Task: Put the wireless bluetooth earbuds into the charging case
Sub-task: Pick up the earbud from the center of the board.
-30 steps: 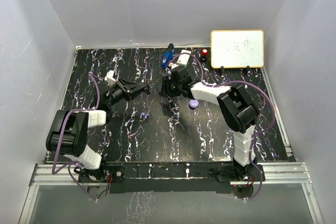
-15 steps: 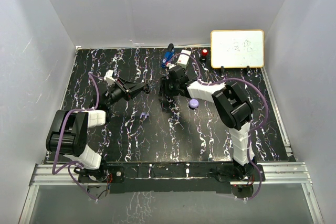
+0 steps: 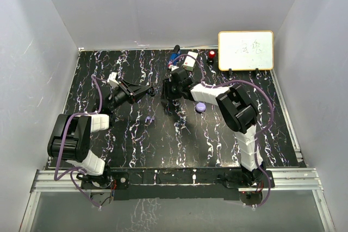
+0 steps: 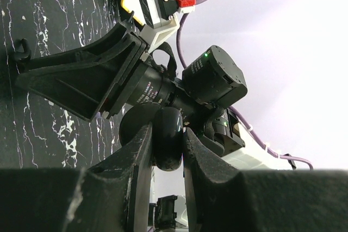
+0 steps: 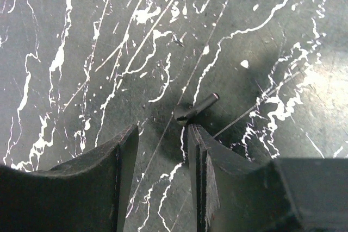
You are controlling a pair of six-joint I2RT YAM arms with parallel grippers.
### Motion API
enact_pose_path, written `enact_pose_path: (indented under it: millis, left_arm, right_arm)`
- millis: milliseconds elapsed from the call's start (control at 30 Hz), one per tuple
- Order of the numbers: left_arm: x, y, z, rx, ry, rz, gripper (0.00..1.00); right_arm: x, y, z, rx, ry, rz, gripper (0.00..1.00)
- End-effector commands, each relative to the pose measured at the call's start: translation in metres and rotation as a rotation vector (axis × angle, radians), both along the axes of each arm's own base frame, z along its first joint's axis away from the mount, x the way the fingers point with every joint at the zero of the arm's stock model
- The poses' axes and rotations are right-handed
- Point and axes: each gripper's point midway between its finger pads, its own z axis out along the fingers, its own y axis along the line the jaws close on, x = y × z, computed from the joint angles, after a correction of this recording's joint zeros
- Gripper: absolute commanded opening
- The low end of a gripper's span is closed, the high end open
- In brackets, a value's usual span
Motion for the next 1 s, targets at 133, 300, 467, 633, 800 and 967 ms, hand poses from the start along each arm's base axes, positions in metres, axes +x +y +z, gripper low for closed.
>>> enact_pose_path:
  millis: [133,300,467,633,800,967]
  left_arm:
    - [-0.004,0.003,0.010,-0.011,-0.040,-0.007,0.00]
    - [-0.004,0.004,0.010,-0.013,-0.042,-0.006,0.00]
    - [-0.004,0.005,0.010,-0.013,-0.040,-0.003,0.00]
    - [-0.004,0.005,0.010,-0.013,-0.039,-0.001,0.00]
    - [-0.004,0.005,0.010,-0.009,-0.040,0.001,0.00]
    - [-0.004,0.006,0.011,-0.010,-0.042,0.001,0.00]
  right_arm:
    - [0.015,0.019,0.010,0.033,-0.054,0.004,0.40]
    - [0.017,0.023,0.009,0.038,-0.052,0.006,0.40]
    - [0.018,0.029,0.005,0.036,-0.052,0.011,0.40]
    - [0.022,0.033,0.005,0.035,-0.060,0.009,0.40]
    - [0.026,0.036,0.008,0.039,-0.070,0.006,0.40]
    - [0.027,0.039,0.037,0.071,-0.127,0.021,0.40]
